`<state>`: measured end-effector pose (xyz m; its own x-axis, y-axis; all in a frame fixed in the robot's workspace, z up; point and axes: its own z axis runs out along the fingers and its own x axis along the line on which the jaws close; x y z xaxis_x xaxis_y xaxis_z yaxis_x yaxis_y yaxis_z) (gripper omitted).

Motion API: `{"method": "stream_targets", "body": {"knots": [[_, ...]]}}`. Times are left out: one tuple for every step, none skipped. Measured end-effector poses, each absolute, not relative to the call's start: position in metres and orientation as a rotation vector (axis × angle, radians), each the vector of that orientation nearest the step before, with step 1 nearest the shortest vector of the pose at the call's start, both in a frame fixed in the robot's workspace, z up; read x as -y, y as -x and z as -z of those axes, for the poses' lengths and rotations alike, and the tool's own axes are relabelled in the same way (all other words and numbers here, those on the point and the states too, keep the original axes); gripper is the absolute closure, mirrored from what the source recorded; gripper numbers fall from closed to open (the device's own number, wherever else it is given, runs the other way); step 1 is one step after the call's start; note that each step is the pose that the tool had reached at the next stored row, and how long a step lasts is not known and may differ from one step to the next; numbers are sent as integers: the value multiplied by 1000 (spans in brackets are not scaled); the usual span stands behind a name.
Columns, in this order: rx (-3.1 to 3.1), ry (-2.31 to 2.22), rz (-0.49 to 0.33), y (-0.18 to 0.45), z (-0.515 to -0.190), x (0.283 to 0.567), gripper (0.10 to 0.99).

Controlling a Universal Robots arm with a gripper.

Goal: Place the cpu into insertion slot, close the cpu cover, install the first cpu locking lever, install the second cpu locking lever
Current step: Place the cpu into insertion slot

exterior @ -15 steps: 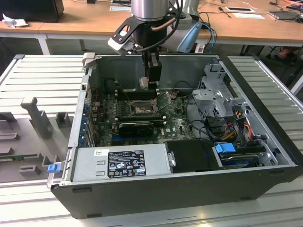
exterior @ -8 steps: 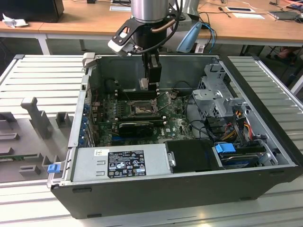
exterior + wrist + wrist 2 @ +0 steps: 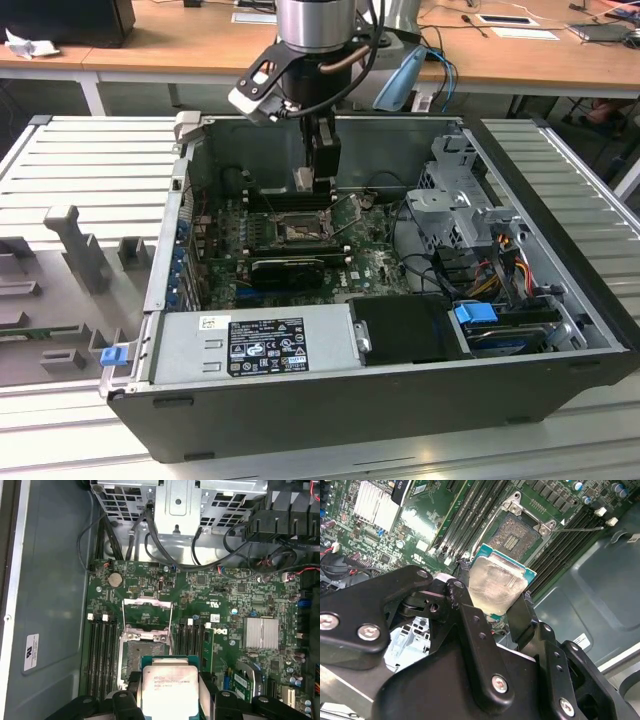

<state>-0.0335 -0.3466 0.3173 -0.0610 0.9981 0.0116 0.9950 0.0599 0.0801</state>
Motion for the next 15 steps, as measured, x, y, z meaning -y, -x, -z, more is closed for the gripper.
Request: {"method": "stream_targets", "body": {"knots": [[-2253,-2120,-103,34,-317,347,545],[-2253,-2120,-103,34,-317,347,545],[-2253,-2120,-103,34,-316,347,545],[-2253,-2120,-103,34,-316,347,545],[-2253,-2120,-103,34,-315,347,545],[-2253,-2120,-103,34,-315,347,545],[-2253,-2120,-103,34,-314,347,545],[-2253,-2120,-103,34,-314,347,545],[-2252,-2120,-102,34,-314,347,545],[-2252,-2120,-103,34,-313,347,545],[-2253,-2120,-103,34,-313,347,545],[-2253,-2120,-103,34,-312,347,545],[-2253,-2120,-103,34,-312,347,545],[-2253,-2120,-103,34,-311,347,545],[-2253,-2120,-103,34,-311,347,545]]}}
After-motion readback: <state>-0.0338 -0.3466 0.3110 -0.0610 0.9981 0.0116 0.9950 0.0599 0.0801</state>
